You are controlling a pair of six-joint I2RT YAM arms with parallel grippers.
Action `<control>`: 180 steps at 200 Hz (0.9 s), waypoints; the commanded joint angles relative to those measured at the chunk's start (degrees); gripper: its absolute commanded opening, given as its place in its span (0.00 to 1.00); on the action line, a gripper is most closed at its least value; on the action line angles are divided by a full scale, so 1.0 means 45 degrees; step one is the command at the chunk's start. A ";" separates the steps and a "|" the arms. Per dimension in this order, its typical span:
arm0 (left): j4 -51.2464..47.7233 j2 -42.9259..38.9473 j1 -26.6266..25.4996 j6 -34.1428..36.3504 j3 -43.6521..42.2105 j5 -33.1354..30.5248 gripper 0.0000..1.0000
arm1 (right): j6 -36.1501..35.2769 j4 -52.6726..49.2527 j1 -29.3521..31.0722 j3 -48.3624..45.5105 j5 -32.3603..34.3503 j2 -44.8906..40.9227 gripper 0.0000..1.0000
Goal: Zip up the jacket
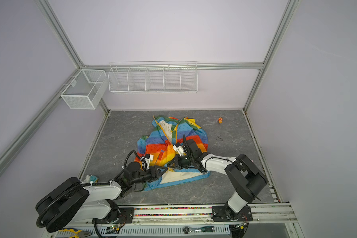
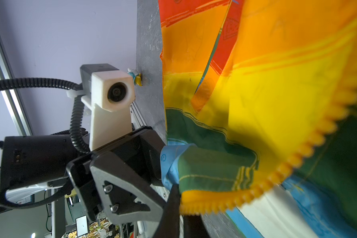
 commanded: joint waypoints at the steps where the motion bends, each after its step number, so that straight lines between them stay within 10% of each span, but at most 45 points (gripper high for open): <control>1: 0.0252 0.0216 -0.0053 0.0020 0.0296 -0.0076 0.37 | -0.0541 -0.0199 -0.0142 -0.0256 -0.0205 -0.0015 0.07; 180: 0.2848 0.2083 -0.0053 -0.0344 0.0360 0.0687 0.13 | -0.1080 -0.0561 -0.0354 -0.0166 -0.0392 0.0297 0.07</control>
